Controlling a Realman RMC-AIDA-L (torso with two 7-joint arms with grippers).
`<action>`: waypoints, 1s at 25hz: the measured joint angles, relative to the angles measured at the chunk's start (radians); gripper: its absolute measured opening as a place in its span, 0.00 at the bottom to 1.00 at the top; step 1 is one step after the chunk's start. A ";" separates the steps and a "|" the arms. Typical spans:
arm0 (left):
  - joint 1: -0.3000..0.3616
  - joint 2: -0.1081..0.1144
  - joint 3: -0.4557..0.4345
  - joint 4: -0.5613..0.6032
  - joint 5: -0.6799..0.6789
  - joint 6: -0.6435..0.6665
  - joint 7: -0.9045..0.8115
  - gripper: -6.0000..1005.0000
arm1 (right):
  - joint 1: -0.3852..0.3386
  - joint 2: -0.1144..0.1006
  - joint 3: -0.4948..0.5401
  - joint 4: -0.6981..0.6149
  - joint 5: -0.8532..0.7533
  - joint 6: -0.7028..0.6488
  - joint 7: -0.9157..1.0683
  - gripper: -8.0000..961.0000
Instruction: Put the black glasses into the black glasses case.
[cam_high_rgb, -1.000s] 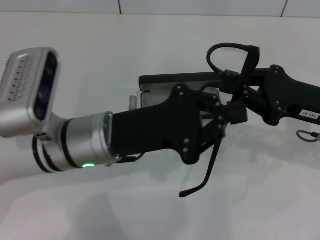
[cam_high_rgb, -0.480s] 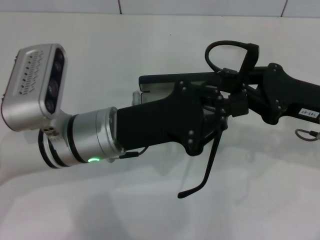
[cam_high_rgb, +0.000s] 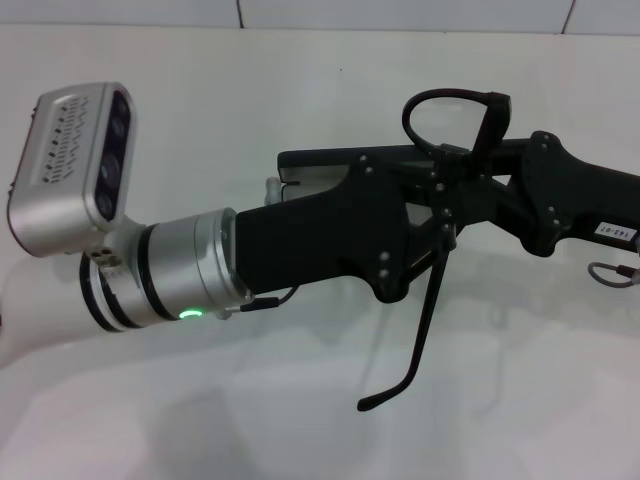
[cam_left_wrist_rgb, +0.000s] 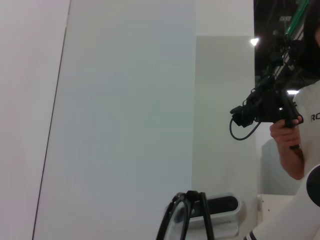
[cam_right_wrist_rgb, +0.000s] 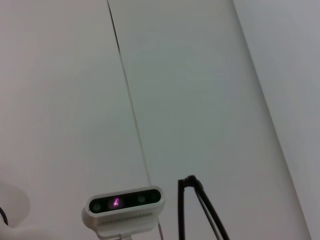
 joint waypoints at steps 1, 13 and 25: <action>-0.002 0.000 0.000 0.000 0.000 -0.002 0.000 0.05 | 0.000 0.000 0.000 0.000 0.000 -0.001 0.000 0.11; -0.006 0.001 0.000 0.000 0.000 -0.004 0.000 0.05 | 0.002 0.000 -0.002 0.000 0.001 -0.003 0.000 0.11; 0.009 0.011 -0.008 0.001 0.008 0.104 0.014 0.05 | -0.026 -0.008 0.015 -0.008 0.042 -0.005 -0.001 0.11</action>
